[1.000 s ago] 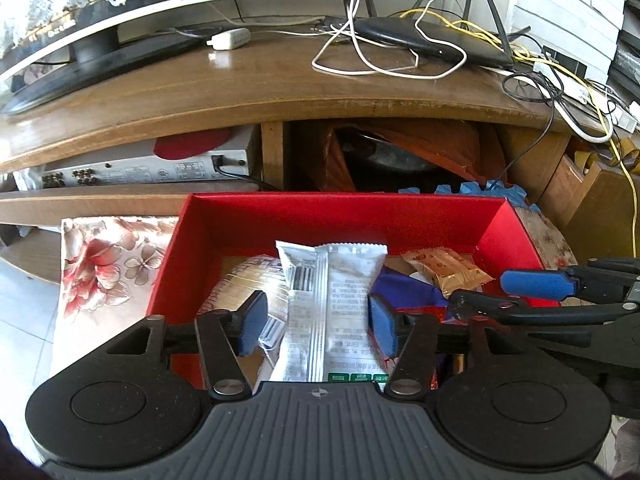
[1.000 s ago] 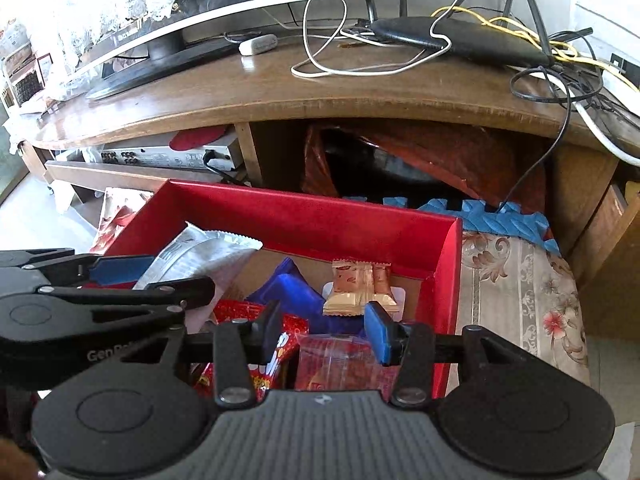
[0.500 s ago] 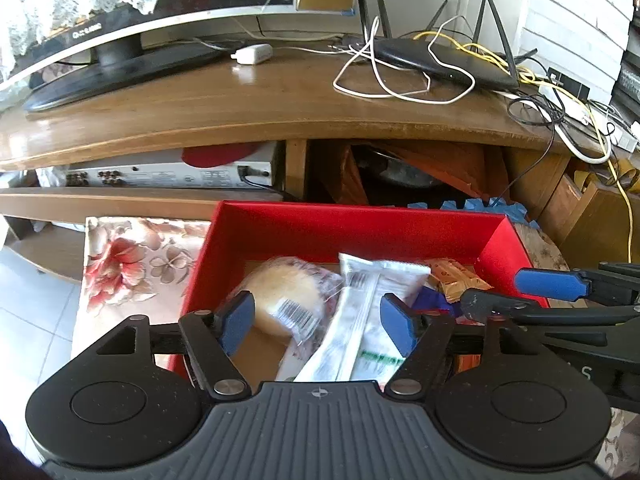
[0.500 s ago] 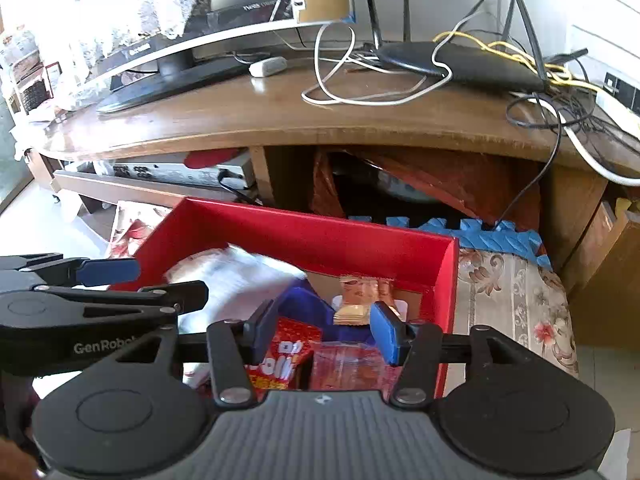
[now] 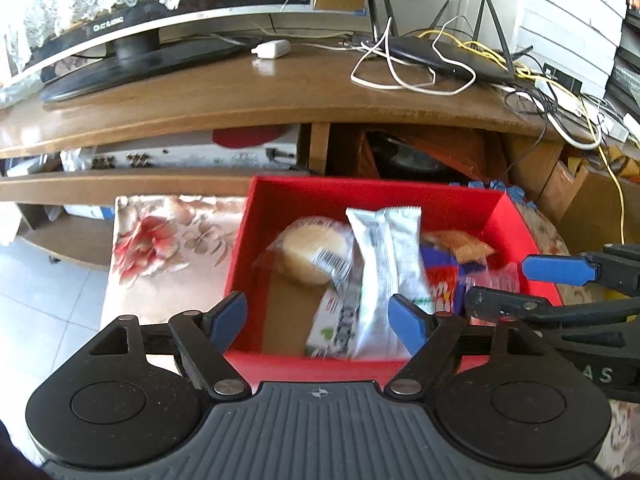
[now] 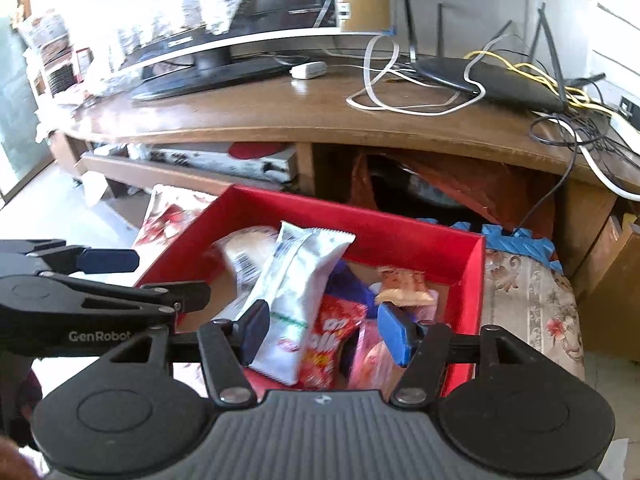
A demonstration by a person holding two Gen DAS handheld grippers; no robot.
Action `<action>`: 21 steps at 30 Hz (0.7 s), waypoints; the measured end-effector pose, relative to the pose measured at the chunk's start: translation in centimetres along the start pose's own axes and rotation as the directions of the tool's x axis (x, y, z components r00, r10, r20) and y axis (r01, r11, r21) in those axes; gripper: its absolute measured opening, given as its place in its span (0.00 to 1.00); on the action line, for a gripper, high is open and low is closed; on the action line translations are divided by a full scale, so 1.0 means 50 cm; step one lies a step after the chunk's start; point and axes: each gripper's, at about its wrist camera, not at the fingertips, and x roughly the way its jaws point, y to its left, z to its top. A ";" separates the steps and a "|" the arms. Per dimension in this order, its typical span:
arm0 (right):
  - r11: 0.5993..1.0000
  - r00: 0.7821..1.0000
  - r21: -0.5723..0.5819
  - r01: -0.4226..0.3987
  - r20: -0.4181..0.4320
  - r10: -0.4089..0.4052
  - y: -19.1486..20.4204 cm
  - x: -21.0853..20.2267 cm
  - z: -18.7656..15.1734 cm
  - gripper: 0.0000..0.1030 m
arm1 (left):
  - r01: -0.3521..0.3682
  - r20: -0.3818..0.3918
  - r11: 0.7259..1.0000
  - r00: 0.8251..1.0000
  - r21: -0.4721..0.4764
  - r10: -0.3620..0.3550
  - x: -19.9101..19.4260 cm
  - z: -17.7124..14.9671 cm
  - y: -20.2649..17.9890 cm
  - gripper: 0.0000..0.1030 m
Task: Organize snacks
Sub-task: 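Open the left gripper to drop the silver packet while the right gripper releases the gold packet into the box, then move both grippers back to the table toward the orange bag and blue packet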
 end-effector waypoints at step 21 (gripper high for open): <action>0.932 0.932 -0.234 -0.276 -0.301 0.200 0.188 0.031 -0.179 0.65 | 0.151 -0.173 0.986 0.975 0.075 -0.136 0.017 -0.111 0.093 0.83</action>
